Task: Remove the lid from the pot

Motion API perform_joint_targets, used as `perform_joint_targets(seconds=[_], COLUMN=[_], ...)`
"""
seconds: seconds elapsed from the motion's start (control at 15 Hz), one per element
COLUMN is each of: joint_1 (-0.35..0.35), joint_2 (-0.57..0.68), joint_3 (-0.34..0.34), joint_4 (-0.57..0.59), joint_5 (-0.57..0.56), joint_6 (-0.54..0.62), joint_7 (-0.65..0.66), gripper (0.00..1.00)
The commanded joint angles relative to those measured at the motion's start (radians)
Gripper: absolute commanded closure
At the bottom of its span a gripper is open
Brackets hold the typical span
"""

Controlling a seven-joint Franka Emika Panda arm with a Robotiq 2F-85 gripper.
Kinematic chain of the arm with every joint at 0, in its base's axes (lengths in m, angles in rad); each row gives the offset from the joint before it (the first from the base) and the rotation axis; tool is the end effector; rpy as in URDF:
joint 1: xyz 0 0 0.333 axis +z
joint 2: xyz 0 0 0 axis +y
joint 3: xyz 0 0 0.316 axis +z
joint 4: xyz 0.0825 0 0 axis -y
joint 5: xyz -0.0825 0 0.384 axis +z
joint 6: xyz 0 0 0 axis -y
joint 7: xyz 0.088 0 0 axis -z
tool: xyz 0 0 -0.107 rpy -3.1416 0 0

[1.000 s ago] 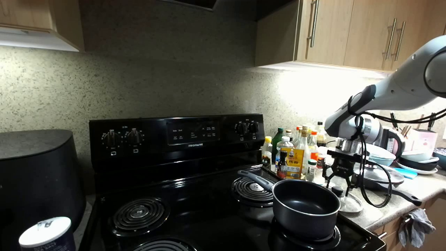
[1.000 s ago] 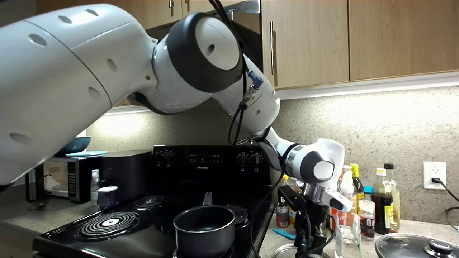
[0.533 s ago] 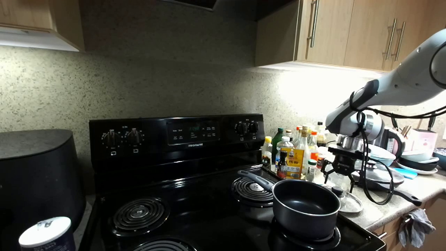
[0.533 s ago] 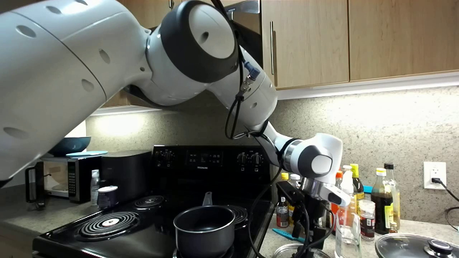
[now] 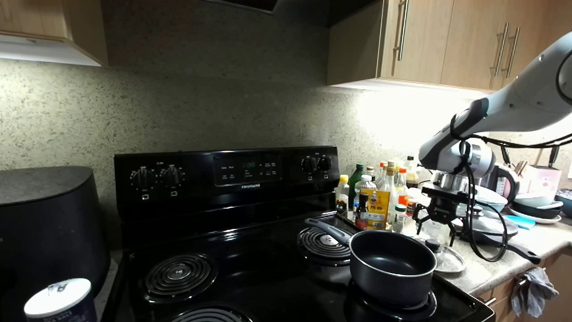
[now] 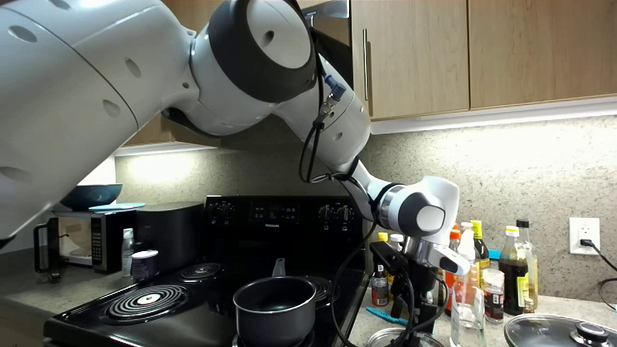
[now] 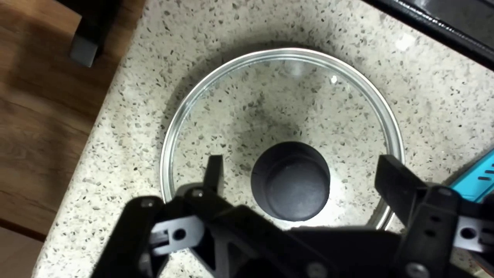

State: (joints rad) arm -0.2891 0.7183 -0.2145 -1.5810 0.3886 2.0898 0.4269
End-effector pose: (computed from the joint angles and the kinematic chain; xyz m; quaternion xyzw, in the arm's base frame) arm 0.6117 -0.2953 0.2087 -0.8411 0.5261 0.0878 0.0895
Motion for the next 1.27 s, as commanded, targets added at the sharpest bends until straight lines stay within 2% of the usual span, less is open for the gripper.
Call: perform_joint_targets(seconds=[0.0,0.4,0.8,0.93,1.0,1.2], joint_1=[-0.006,-0.006,-0.006,-0.006,-0.006,-0.006], joint_2=[0.002,0.002,-0.055,-0.054,-0.014,-0.014], joint_3=[0.006,0.006,0.017,0.019,0.014,0.016], joint_4=[0.005,0.007,-0.083,-0.084,-0.029,-0.031], joint_5=[-0.005,-0.005,0.003,0.005,-0.005,-0.005], joint_6=[-0.002,-0.002,0.113,0.123,0.094,0.099], joint_7=[0.002,0.002,-0.071,-0.063,-0.034,-0.034], gripper=[0.0,0.0,0.0,0.0,0.0,0.0])
